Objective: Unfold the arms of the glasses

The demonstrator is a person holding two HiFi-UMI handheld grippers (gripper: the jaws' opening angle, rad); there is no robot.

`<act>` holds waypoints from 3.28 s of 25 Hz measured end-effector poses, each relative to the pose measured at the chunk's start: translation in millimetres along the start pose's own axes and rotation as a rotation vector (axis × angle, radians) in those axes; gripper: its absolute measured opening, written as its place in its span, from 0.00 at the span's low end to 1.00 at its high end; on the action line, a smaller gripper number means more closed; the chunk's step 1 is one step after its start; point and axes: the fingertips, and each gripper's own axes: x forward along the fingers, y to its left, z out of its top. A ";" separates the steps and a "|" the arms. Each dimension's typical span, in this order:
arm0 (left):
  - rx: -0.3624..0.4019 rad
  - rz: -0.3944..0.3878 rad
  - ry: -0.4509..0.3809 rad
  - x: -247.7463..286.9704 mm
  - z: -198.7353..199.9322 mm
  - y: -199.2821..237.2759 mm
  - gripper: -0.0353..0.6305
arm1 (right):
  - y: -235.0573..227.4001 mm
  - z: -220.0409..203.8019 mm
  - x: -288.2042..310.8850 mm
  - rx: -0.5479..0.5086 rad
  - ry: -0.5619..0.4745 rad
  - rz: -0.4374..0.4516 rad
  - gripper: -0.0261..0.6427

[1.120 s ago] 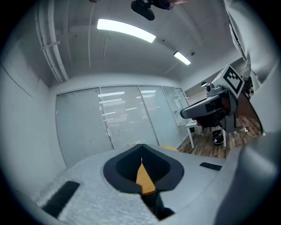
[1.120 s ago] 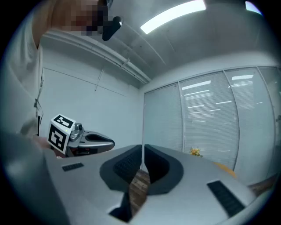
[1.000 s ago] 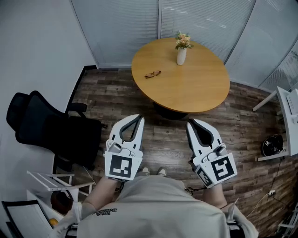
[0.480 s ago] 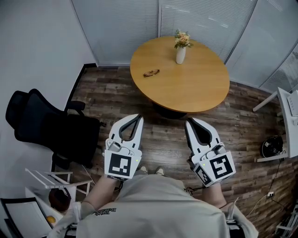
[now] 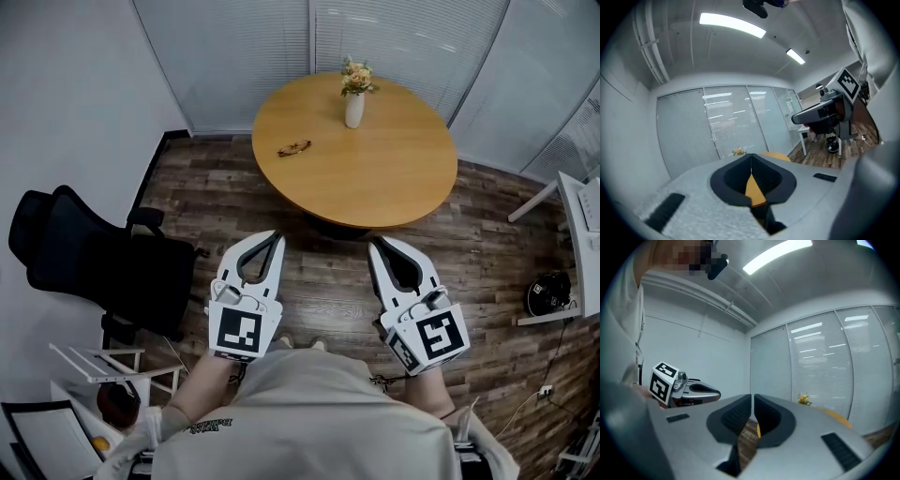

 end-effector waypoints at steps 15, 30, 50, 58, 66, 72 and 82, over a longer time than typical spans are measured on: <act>-0.011 0.046 -0.004 17.4 13.7 -8.2 0.09 | -17.6 -20.1 7.0 0.029 -0.001 0.051 0.10; -0.003 0.021 0.008 47.3 -21.7 20.3 0.09 | -18.5 -43.4 57.5 0.020 0.034 0.055 0.10; -0.031 -0.021 0.029 142.2 -63.7 138.3 0.09 | -54.9 -42.5 206.8 0.048 0.083 0.035 0.10; -0.050 -0.055 0.039 186.9 -81.2 201.0 0.09 | -70.0 -40.7 281.4 0.033 0.130 -0.004 0.10; -0.040 -0.093 0.025 237.5 -99.4 270.4 0.09 | -90.3 -34.0 357.6 0.003 0.136 -0.076 0.10; -0.041 -0.110 0.000 261.2 -110.1 306.8 0.09 | -101.8 -36.5 389.8 -0.001 0.148 -0.138 0.10; -0.087 -0.125 -0.016 275.8 -118.1 318.0 0.09 | -114.8 -41.7 401.1 -0.001 0.171 -0.183 0.10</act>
